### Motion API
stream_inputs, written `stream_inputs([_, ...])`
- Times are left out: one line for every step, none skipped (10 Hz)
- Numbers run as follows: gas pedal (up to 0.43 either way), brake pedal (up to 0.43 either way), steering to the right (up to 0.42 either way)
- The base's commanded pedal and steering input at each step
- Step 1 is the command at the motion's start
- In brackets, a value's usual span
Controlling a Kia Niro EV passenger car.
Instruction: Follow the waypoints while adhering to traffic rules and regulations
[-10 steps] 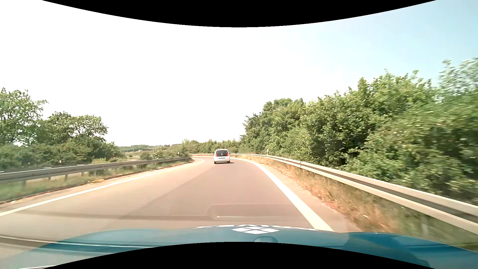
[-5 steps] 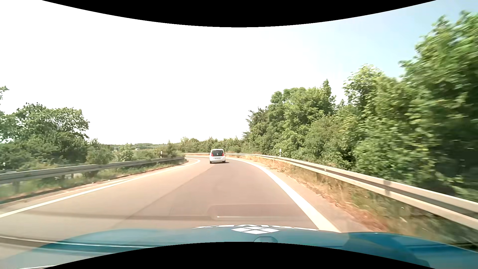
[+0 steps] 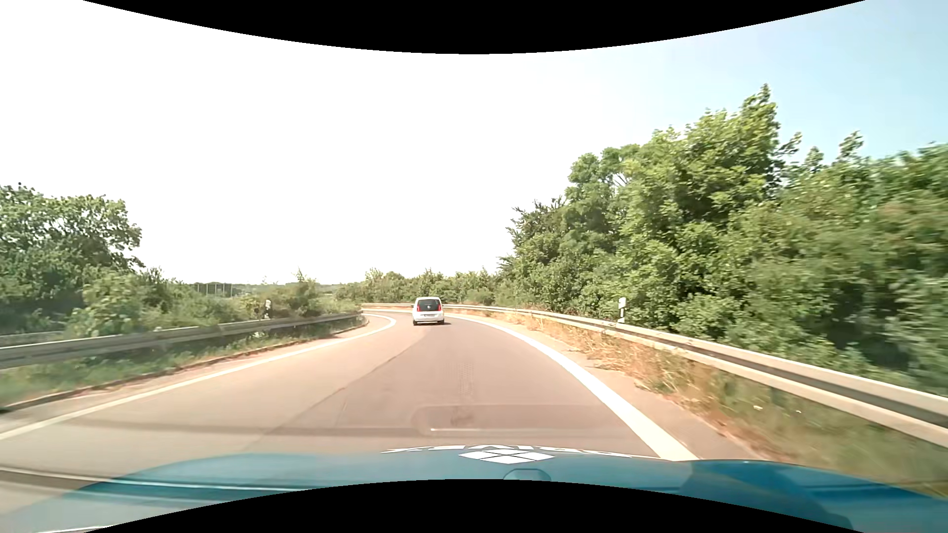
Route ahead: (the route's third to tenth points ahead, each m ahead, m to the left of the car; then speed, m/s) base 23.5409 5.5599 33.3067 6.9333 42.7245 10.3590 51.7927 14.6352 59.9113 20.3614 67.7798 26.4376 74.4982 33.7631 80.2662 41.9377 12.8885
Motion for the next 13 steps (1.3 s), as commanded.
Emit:
stream_inputs([0.067,0.000,-0.038])
stream_inputs([0.067,0.000,-0.039])
stream_inputs([0.067,0.000,-0.039])
stream_inputs([0.067,0.000,-0.040])
stream_inputs([0.067,0.000,-0.041])
stream_inputs([0.067,0.000,-0.042])
stream_inputs([0.067,0.000,-0.043])
stream_inputs([0.067,0.000,-0.044])
stream_inputs([0.067,0.000,-0.044])
stream_inputs([0.087,0.000,-0.045])
stream_inputs([0.087,0.000,-0.045])
stream_inputs([0.087,0.000,-0.045])
stream_inputs([0.087,0.000,-0.045])
